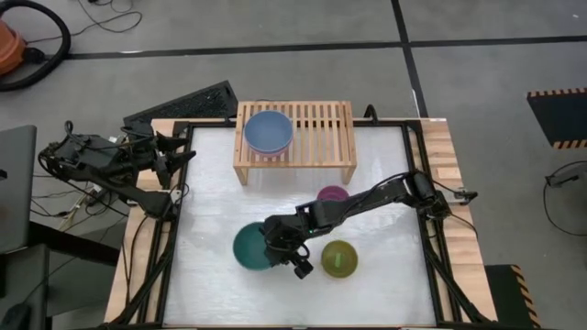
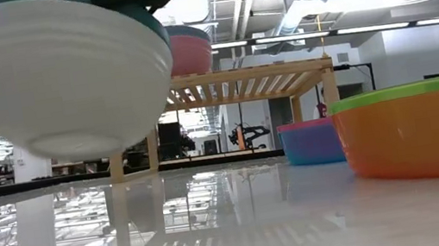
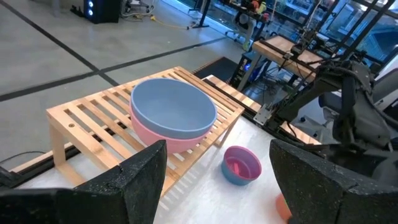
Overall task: Place and stack bowls onto a shelf
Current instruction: Stack the dark green bowl on top of the blue bowl on the shelf
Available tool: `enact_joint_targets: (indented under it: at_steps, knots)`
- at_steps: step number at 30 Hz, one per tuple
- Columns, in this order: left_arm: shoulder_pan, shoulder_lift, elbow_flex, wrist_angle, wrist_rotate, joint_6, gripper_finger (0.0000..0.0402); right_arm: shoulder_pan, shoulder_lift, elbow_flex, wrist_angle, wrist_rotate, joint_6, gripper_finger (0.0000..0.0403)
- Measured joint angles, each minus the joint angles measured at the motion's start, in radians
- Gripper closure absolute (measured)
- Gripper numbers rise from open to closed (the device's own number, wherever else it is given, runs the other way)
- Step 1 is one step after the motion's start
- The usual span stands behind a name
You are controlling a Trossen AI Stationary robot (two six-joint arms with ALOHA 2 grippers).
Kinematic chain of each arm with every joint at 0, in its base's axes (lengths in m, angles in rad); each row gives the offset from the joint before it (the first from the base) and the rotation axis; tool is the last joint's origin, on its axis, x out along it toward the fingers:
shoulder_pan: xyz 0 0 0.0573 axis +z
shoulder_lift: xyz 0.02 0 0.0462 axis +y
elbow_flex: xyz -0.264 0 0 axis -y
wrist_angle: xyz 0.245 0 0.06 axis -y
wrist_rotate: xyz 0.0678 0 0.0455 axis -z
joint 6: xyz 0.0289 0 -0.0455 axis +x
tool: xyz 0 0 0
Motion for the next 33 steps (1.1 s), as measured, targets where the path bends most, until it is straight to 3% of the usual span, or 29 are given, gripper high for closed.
enact_joint_targets:
  at_steps: [9, 21, 29, 33]
  knots:
    - [0.000, 0.000, 0.000, 0.000, 0.000, 0.000, 0.0133, -0.050, 0.000, 0.065, -0.152, 0.125, 0.037, 0.0373]
    - [0.000, 0.000, 0.000, -0.001, -0.001, 0.019, 0.0133, -0.106, -0.016, 0.072, -0.130, 0.183, 0.085, 0.0373]
    - [0.000, 0.000, 0.000, -0.001, -0.002, 0.029, 0.0133, -0.119, -0.089, 0.344, -0.142, 0.024, 0.077, 0.0373]
    - [0.000, 0.000, 0.000, -0.002, -0.012, 0.029, 0.0133, -0.155, -0.113, 0.479, -0.165, 0.109, 0.027, 0.0373]
